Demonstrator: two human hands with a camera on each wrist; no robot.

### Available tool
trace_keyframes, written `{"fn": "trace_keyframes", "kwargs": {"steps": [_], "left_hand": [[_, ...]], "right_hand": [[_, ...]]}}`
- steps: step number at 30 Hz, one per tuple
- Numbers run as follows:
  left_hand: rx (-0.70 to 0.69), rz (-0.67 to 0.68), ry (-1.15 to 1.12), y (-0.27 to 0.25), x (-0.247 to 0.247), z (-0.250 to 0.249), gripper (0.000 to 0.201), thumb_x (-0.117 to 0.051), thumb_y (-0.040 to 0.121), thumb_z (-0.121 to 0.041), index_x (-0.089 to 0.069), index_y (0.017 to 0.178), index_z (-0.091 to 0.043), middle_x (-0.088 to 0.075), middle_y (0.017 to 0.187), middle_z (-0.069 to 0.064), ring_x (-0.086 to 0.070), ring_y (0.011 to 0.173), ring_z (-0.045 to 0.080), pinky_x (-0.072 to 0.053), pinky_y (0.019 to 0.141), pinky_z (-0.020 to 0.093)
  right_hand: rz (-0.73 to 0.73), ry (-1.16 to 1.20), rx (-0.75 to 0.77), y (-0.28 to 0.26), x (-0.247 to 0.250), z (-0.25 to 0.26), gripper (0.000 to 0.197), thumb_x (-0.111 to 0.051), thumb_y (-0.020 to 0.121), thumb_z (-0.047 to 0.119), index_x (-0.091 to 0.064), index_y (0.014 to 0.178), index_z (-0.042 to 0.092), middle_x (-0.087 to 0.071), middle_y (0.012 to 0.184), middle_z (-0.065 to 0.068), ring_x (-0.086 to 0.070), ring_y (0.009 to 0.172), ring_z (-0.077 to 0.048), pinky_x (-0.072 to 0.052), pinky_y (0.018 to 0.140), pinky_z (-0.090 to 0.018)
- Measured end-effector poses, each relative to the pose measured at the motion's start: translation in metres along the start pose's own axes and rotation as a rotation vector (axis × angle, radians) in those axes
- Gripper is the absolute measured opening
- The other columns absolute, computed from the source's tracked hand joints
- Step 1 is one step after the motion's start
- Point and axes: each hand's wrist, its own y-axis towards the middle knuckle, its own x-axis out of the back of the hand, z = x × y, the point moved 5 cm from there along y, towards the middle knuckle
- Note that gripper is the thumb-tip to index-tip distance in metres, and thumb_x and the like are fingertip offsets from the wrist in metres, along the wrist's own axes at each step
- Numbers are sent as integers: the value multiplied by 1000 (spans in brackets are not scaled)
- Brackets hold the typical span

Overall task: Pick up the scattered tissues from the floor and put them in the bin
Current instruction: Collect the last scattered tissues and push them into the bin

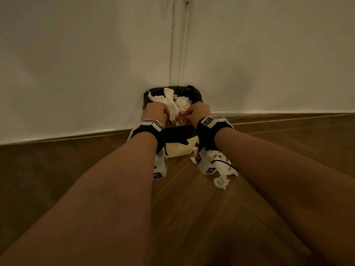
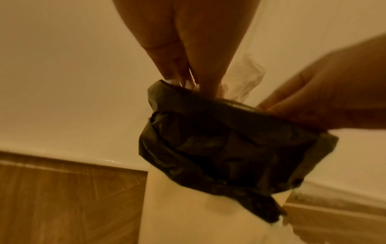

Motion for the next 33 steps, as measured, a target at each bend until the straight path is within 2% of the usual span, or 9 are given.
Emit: {"fn": "trace_keyframes", "kwargs": {"steps": [4,6,9,12,15,18,22,27,33], "left_hand": [[-67,25,274,-1,-9,-7,20,-53,91,-24,-71,101,-22,-63,111,6,-54,108,26,-38,96,36],[-64,81,263,0,-13,-8,24,-49,94,-21,-66,111,-15,-60,119,10,-53,113,28,-41,99,38],[-58,70,210,0,-13,-9,29,-40,97,-15,-49,123,-5,-55,123,18,-53,113,33,-43,97,42],[-65,-1,279,-5,-10,-9,26,-40,95,-18,-45,119,-11,-62,109,11,-55,104,31,-33,103,43],[-76,-7,273,-10,-8,-10,25,-42,92,-18,-45,116,-14,-64,103,8,-57,101,28,-26,102,41],[-95,-50,200,-15,-7,-13,29,-44,93,-17,-43,122,-11,-56,119,11,-50,112,31,-34,98,43],[-110,-168,91,-25,-5,-12,48,-48,89,-11,-35,135,-11,-35,137,15,-37,123,34,-40,96,43],[-164,-260,55,-39,-4,-12,63,-53,79,-16,-32,139,-20,-34,136,13,-41,120,34,-40,94,44],[-176,-284,-25,-52,-4,-11,62,-53,80,-23,-32,139,-22,-35,135,11,-45,118,33,-42,97,45]], "right_hand": [[61,-192,92,-2,-12,15,42,-49,96,21,-47,134,5,-50,134,-16,-49,122,-29,-40,102,-33],[44,-257,195,-5,-17,19,38,-47,96,19,-50,130,3,-49,131,-18,-49,119,-33,-40,99,-34],[77,-334,211,-9,-23,15,33,-42,96,18,-54,122,2,-49,126,-20,-49,115,-34,-39,95,-34],[42,-300,218,-10,-22,14,29,-43,97,20,-55,115,1,-54,122,-18,-51,112,-32,-41,92,-34],[-53,-128,186,-14,-20,9,29,-45,96,22,-50,116,2,-55,119,-18,-54,108,-31,-42,86,-32],[-153,42,153,-21,-17,4,25,-46,92,12,-48,115,5,-52,122,-16,-52,108,-30,-40,84,-29],[-202,66,155,-32,-15,-1,40,-49,83,-2,-44,122,8,-41,129,-13,-44,116,-29,-43,96,-36],[-259,-9,185,-47,-9,-12,56,-54,79,-5,-40,131,9,-39,131,-12,-38,120,-28,-38,104,-34],[-308,8,159,-68,-1,-32,48,-46,82,-5,-44,128,9,-40,128,-13,-38,119,-28,-38,102,-35]]}}
